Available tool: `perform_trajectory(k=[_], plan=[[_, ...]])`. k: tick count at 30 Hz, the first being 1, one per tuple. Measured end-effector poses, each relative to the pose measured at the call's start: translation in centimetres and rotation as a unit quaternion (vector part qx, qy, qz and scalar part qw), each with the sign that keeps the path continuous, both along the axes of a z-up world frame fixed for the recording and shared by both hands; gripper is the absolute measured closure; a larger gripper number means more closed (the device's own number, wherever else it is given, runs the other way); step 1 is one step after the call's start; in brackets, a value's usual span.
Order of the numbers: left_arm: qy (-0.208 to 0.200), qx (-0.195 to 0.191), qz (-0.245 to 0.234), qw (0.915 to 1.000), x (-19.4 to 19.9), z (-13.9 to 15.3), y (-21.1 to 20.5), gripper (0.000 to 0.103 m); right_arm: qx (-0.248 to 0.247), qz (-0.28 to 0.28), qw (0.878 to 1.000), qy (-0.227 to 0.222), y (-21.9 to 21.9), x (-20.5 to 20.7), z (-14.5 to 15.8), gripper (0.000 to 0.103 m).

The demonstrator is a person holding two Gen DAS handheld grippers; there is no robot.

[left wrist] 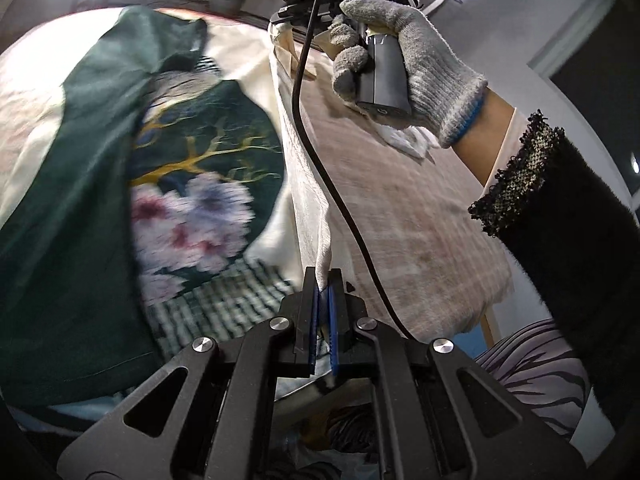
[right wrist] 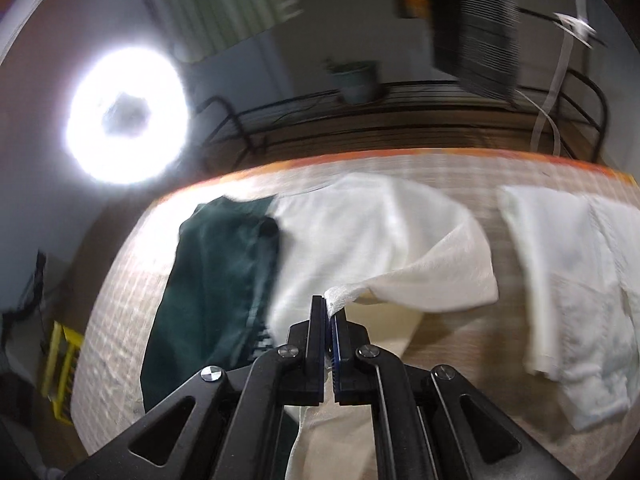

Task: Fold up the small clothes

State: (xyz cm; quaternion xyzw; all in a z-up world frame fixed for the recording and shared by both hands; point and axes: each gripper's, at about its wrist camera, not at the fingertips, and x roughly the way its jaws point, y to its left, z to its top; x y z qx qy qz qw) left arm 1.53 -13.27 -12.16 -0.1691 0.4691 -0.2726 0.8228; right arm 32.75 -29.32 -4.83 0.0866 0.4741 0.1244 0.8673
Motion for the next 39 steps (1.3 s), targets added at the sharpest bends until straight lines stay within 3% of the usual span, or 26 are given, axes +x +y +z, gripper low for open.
perform_trajectory(k=[7, 12, 14, 16, 19, 23, 25, 29, 33, 34, 35, 36, 39], plan=[[0.027, 0.011, 0.036, 0.9989, -0.2, -1.7, 3.0, 0.101, -0.040, 0.079, 0.996, 0.015, 8.2, 0.7, -2.8, 0.103], [0.033, 0.025, 0.051, 0.9978, -0.5, -2.4, 3.8, 0.101, -0.057, 0.096, 0.993, 0.039, 10.7, 1.4, -5.5, 0.103], [0.035, 0.030, 0.052, 0.9976, -0.4, -2.6, 4.0, 0.101, -0.058, 0.100, 0.992, 0.056, 10.9, 1.7, -6.4, 0.092], [0.037, 0.031, 0.053, 0.9974, 0.3, -3.0, 4.2, 0.101, -0.042, 0.112, 0.990, 0.069, 10.6, 1.6, -6.6, 0.073], [0.035, 0.031, 0.055, 0.9974, 0.2, -3.2, 4.5, 0.101, -0.010, 0.125, 0.990, 0.058, 8.8, 0.8, -5.0, 0.069], [0.036, 0.024, 0.057, 0.9974, 0.5, -3.5, 5.0, 0.101, 0.027, 0.059, 0.998, 0.017, 2.7, 0.5, -2.4, 0.043], [0.036, 0.023, 0.058, 0.9974, 0.4, -3.5, 4.9, 0.101, 0.023, -0.004, 1.000, 0.006, -1.0, 0.9, -2.2, 0.041], [0.033, 0.025, 0.058, 0.9974, 0.5, -3.6, 4.9, 0.101, 0.054, -0.077, 0.995, 0.033, -5.7, 2.4, -4.1, 0.032], [0.035, 0.023, 0.059, 0.9974, 0.9, -3.7, 4.7, 0.101, 0.060, -0.077, 0.993, 0.069, -6.3, 3.7, -6.7, 0.035], [0.035, 0.023, 0.059, 0.9974, 0.9, -3.6, 4.7, 0.101, 0.058, -0.074, 0.993, 0.074, -6.3, 4.1, -7.1, 0.051], [0.036, 0.022, 0.059, 0.9974, 1.0, -3.6, 4.7, 0.101, 0.063, -0.070, 0.992, 0.079, -6.3, 4.1, -7.4, 0.083], [0.035, 0.022, 0.059, 0.9974, 1.0, -3.6, 4.7, 0.101, 0.075, -0.062, 0.991, 0.092, -6.2, 4.7, -7.6, 0.094], [0.039, 0.014, 0.059, 0.9974, 0.9, -3.5, 4.8, 0.101, 0.074, -0.047, 0.993, 0.076, -5.2, 5.5, -5.8, 0.103]])
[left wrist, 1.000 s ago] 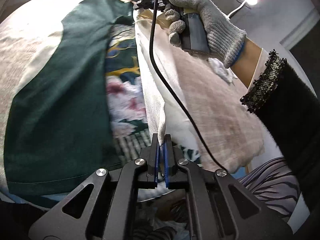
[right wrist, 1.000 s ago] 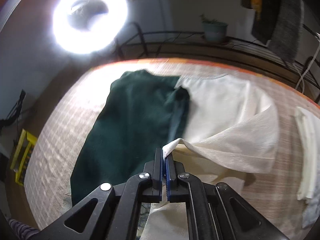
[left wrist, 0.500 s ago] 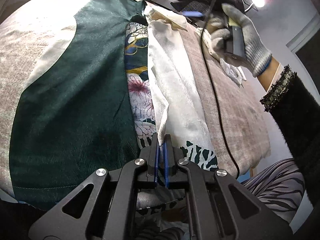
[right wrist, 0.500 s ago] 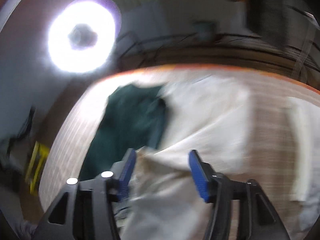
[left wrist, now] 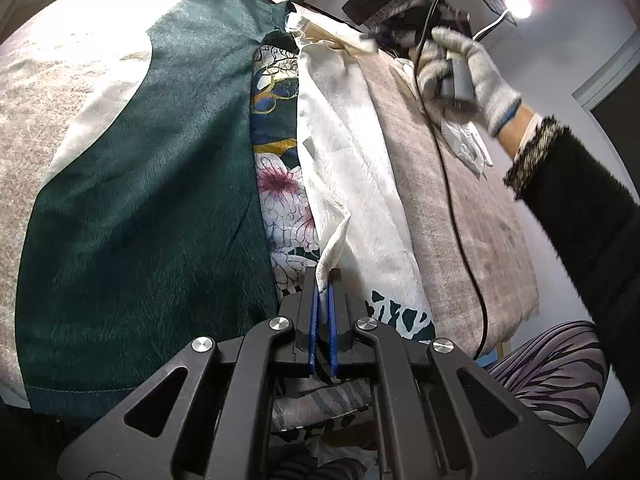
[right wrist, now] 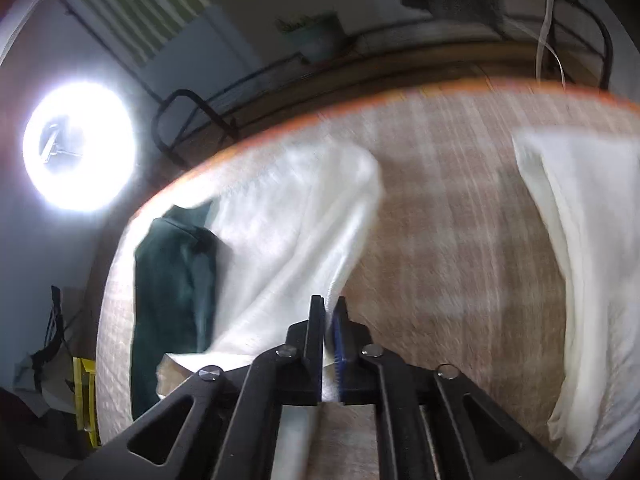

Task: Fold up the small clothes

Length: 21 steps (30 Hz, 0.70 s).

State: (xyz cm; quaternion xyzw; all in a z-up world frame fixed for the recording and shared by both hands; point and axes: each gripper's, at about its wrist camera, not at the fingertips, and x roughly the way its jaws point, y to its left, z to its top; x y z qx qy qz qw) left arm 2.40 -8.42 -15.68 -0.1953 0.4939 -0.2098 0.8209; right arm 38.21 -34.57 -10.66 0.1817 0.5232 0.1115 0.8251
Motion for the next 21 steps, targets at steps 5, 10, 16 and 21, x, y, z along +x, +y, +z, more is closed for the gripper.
perform_trajectory(k=[5, 10, 16, 21], plan=[[0.000, -0.004, -0.001, 1.0000, 0.0, -0.1, 0.1, 0.101, 0.004, 0.029, 0.999, -0.038, 3.2, 3.2, 3.9, 0.103], [-0.002, -0.005, -0.004, 1.0000, 0.0, -0.1, 0.2, 0.101, -0.029, 0.065, 0.997, -0.032, 9.3, 7.5, 4.0, 0.103], [-0.001, -0.005, -0.006, 1.0000, 0.1, -0.1, 0.2, 0.101, -0.039, 0.102, 0.994, -0.005, 14.1, 10.2, 0.5, 0.062], [0.000, -0.008, -0.007, 0.9999, 0.1, -0.1, 0.3, 0.101, -0.023, 0.110, 0.993, -0.023, 14.3, 9.2, 2.0, 0.059]])
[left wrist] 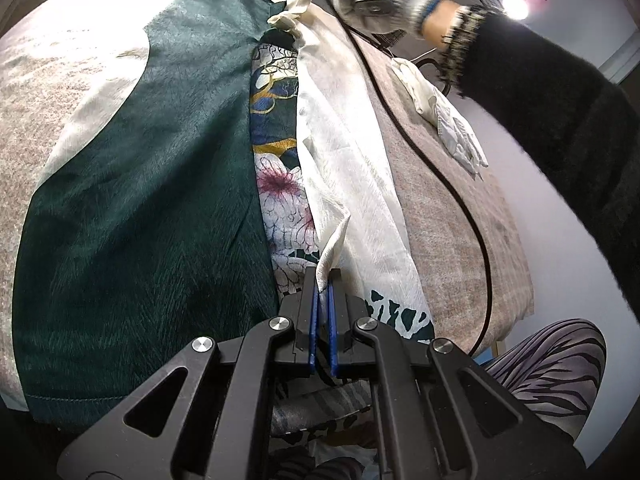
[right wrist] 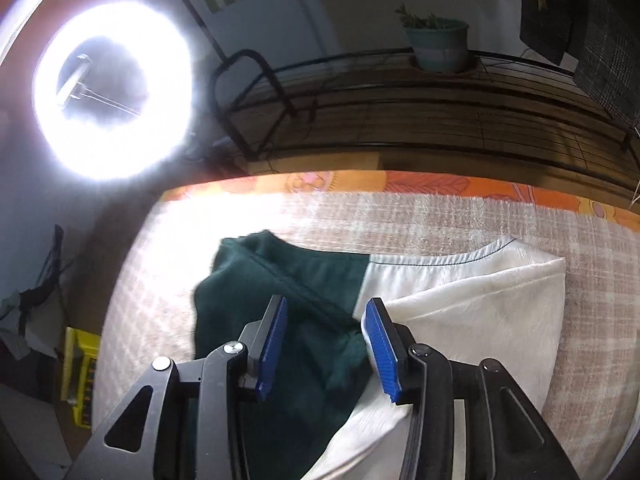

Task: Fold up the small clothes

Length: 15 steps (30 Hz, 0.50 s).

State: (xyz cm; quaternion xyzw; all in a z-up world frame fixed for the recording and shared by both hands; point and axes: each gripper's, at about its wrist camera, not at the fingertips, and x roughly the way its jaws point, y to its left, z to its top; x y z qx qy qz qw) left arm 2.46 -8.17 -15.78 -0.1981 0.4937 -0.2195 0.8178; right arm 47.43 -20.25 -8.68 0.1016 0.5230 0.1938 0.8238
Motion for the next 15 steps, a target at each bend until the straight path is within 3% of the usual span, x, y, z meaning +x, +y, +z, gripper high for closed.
perform_trajectory(k=[6, 9, 11, 13, 15], plan=[[-0.011, 0.014, -0.004, 0.9998, -0.4, 0.4, -0.3, 0.101, 0.034, -0.037, 0.998, -0.025, -4.6, -4.7, 4.9, 0.058], [-0.024, 0.027, -0.008, 0.9993, -1.1, 1.2, -0.2, 0.098, 0.051, -0.043, 0.997, -0.037, -7.2, -9.5, 7.5, 0.058], [-0.037, 0.037, -0.011, 0.9986, -1.7, 2.0, 0.1, 0.083, 0.055, -0.044, 0.997, -0.042, -8.8, -13.5, 8.7, 0.058], [-0.054, 0.043, -0.010, 0.9976, -2.5, 2.8, 0.7, 0.061, 0.053, -0.048, 0.997, -0.043, -10.0, -17.7, 9.5, 0.058], [-0.065, 0.043, -0.013, 0.9969, -3.2, 3.7, 1.3, 0.058, 0.042, -0.049, 0.997, -0.041, -10.9, -22.1, 9.8, 0.058]])
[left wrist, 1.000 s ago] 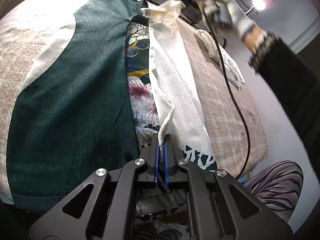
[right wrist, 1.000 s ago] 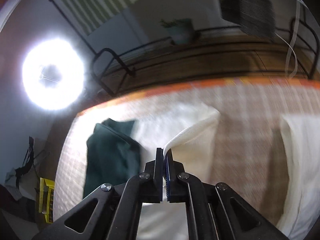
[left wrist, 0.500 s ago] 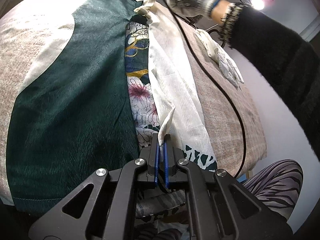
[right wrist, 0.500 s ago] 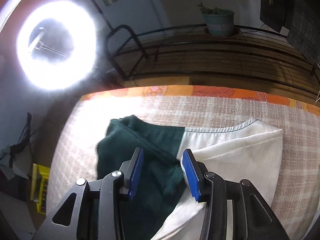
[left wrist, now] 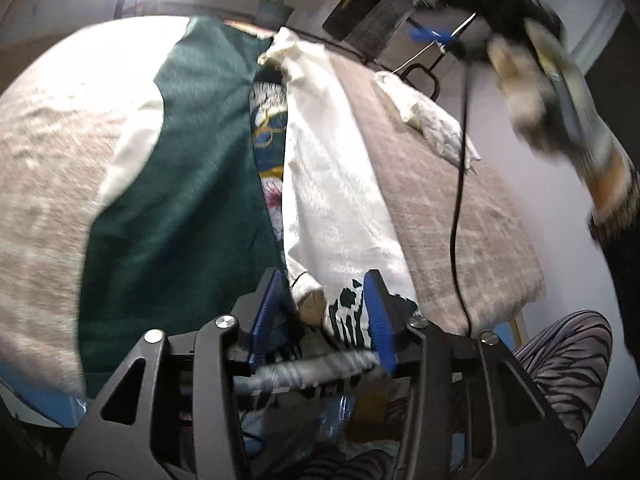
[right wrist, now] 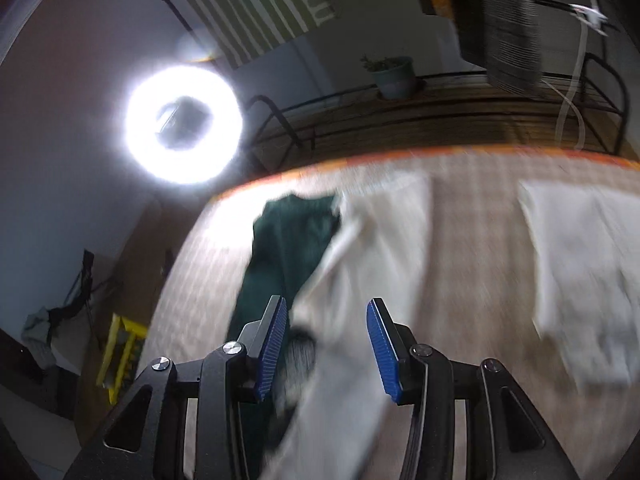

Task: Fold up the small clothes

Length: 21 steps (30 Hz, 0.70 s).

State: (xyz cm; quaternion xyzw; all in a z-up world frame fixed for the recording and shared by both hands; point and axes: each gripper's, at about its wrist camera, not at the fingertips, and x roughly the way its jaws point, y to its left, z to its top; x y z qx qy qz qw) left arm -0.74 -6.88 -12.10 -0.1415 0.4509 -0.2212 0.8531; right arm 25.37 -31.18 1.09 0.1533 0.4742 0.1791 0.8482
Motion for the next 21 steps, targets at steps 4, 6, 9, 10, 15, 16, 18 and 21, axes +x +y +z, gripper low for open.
perform_trajectory(k=[4, 6, 9, 10, 15, 16, 18, 21], plan=[[-0.009, -0.003, -0.031, 0.9995, -2.0, 1.5, 1.3, 0.057, -0.028, 0.013, 0.999, 0.014, -0.3, -8.6, -0.8, 0.058], [-0.019, 0.009, -0.039, 0.9990, -2.9, 2.2, 2.1, 0.057, -0.033, 0.023, 0.999, 0.035, 0.1, -12.1, -2.1, 0.058], [-0.026, 0.028, -0.030, 0.9988, -3.8, 3.1, 4.4, 0.052, -0.037, 0.039, 0.996, 0.076, 1.2, -16.3, -5.2, 0.058], [-0.024, 0.035, -0.019, 0.9989, -3.7, 3.2, 5.5, 0.048, -0.036, 0.044, 0.994, 0.092, 1.6, -17.6, -6.4, 0.058], [0.025, 0.082, 0.050, 0.9950, -1.5, 1.3, 9.6, 0.048, -0.033, 0.070, 0.988, 0.133, 3.5, -20.7, -10.2, 0.058], [0.042, 0.085, 0.055, 0.9940, -1.0, 0.5, 10.0, 0.048, -0.032, 0.074, 0.987, 0.137, 3.8, -21.2, -10.9, 0.058], [0.068, 0.075, 0.053, 0.9935, -0.3, -1.0, 10.4, 0.048, -0.024, 0.076, 0.986, 0.146, 4.0, -21.6, -11.7, 0.058], [0.103, 0.048, 0.039, 0.9928, -0.1, -2.7, 10.3, 0.048, -0.016, 0.079, 0.984, 0.157, 4.1, -21.9, -12.8, 0.058]])
